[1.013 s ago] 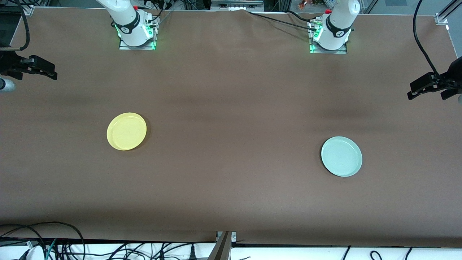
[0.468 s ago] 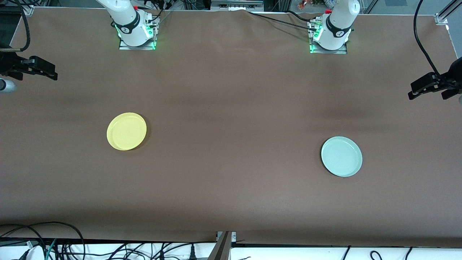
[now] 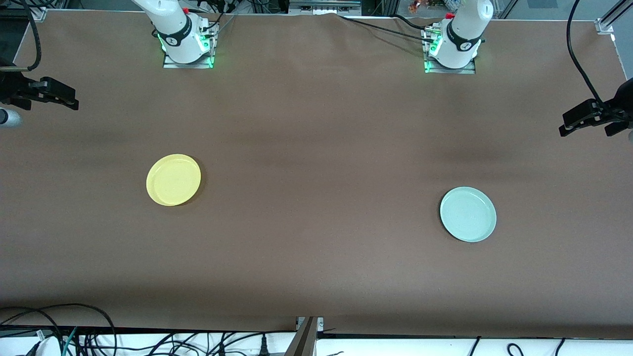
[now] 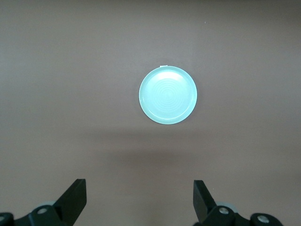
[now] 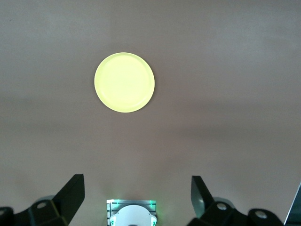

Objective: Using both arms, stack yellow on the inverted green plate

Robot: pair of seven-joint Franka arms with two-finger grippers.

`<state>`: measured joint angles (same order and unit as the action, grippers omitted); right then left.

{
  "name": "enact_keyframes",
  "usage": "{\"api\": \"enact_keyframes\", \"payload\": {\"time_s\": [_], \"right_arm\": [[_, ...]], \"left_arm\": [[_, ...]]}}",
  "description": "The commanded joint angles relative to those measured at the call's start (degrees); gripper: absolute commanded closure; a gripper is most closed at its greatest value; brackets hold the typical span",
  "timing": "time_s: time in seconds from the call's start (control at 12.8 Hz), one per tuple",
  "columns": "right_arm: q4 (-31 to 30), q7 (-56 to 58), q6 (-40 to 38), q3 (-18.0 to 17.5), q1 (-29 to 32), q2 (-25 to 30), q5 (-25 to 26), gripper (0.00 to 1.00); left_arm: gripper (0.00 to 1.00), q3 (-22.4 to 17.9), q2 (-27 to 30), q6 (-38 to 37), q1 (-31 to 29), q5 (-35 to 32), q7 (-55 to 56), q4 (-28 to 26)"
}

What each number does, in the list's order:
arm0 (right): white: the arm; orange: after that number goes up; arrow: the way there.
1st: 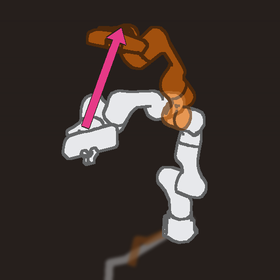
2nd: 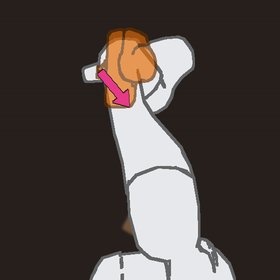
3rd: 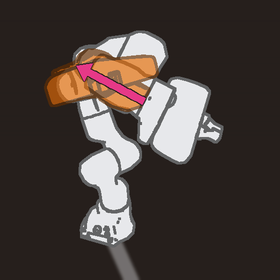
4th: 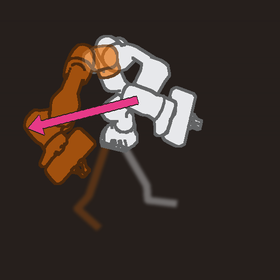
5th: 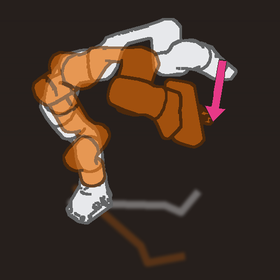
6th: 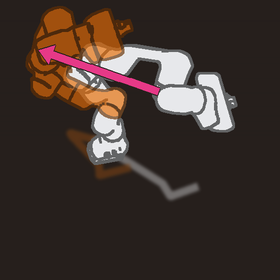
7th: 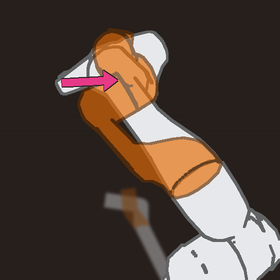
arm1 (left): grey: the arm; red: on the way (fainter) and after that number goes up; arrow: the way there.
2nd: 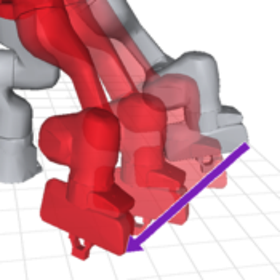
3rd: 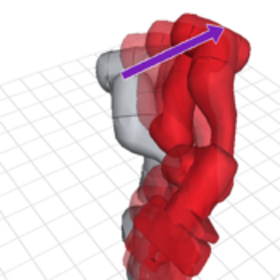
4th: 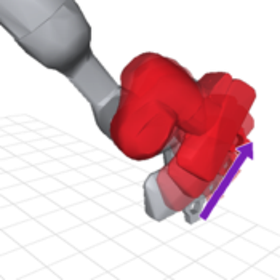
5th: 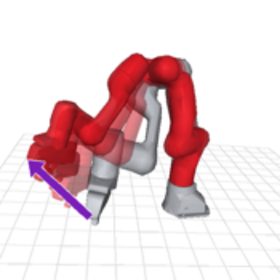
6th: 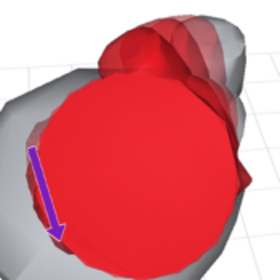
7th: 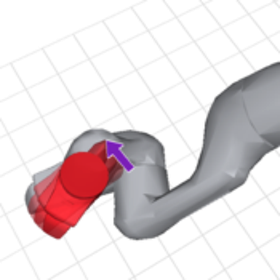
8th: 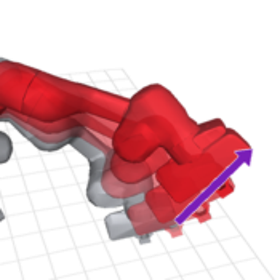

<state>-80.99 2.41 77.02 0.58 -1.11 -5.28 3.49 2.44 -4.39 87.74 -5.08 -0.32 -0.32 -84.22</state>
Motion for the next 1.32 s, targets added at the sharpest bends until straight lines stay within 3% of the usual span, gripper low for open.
{"api": "enact_keyframes", "payload": {"time_s": [0.0,0.55,1.25], "right_arm": [[1.01,0.31,-0.20,0.03,0.05,-0.35,0.90,0.00],[1.01,0.31,-0.29,0.21,0.14,-0.35,0.81,0.00],[0.93,0.22,-0.29,0.21,0.23,-0.35,0.64,0.00]], "left_arm": [[0.00,0.29,-0.01,-0.90,-0.28,-1.35,-1.18,1.08],[0.00,0.64,-1.50,1.72,-2.04,-0.46,-3.90,0.47],[0.00,1.08,-9.93,7.00,-0.73,-0.55,0.12,-1.21]]}}
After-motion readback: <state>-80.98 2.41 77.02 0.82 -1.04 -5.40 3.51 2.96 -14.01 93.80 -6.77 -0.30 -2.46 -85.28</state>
